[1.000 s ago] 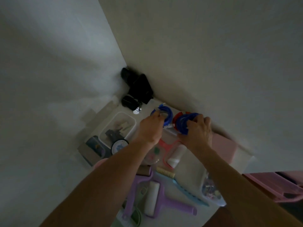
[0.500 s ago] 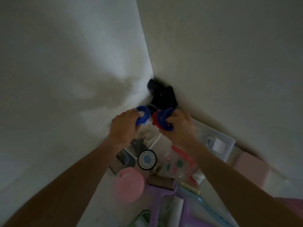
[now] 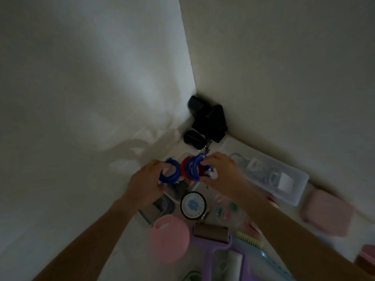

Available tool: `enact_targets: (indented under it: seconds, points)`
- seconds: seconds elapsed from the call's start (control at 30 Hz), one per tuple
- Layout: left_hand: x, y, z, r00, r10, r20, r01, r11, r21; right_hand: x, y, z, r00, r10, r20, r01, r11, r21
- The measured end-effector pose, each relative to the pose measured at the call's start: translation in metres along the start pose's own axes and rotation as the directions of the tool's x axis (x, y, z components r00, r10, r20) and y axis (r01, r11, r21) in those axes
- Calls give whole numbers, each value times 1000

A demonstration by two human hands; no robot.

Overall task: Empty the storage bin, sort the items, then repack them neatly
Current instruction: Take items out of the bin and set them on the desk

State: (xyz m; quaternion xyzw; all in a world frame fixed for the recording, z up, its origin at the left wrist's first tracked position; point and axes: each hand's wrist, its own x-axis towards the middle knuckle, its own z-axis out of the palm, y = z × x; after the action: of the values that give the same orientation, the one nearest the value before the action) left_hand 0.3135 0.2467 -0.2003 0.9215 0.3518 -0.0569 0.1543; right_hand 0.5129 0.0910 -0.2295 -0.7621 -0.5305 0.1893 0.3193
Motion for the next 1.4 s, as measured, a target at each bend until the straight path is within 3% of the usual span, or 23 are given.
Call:
enact_targets:
  seconds: [0.1, 0.2, 0.37, 0.5, 0.63, 0.8, 0.93, 1.0, 1.13, 1.27, 1.4]
  points:
    - [6, 31, -17, 977, -11, -213, -30, 982, -189, -51, 23, -31, 929, 226, -292, -237, 972, -2]
    - [35, 90, -14, 971, 38, -238, -104, 958, -269, -100, 60, -60, 832, 353, -428, -441, 889, -124]
    - [80, 148, 33, 965, 256, -53, -254, 966, 51, -123, 91, -56, 905, 365, -218, -424, 818, -389]
    - [105, 152, 50, 994, 92, 64, -105, 961, 255, -115, 97, -61, 916, 362, -175, -398, 756, -520]
    - [116, 149, 56, 964, 14, 266, -15, 1000, 1, -107, 97, -59, 915, 366, -168, -385, 673, -632]
    - [117, 151, 51, 991, 5, 131, 5, 997, -73, -104, 96, -67, 912, 386, -140, -379, 660, -649]
    - [116, 145, 44, 976, 63, 206, -15, 974, -227, -101, 95, -82, 906, 416, -72, -359, 669, -650]
    - [114, 143, 45, 961, 139, 239, -96, 978, -184, -101, 93, -83, 900, 436, -30, -340, 655, -674]
    - [117, 144, 58, 948, 300, 108, -310, 946, 95, -104, 96, -78, 911, 411, -18, -318, 675, -666]
    - [118, 141, 73, 929, 367, 55, -367, 890, 271, -103, 95, -64, 886, 463, 14, -321, 636, -702]
    - [109, 147, 80, 818, 574, 35, -512, 698, 501, -94, 85, -58, 887, 461, -13, -314, 583, -750]
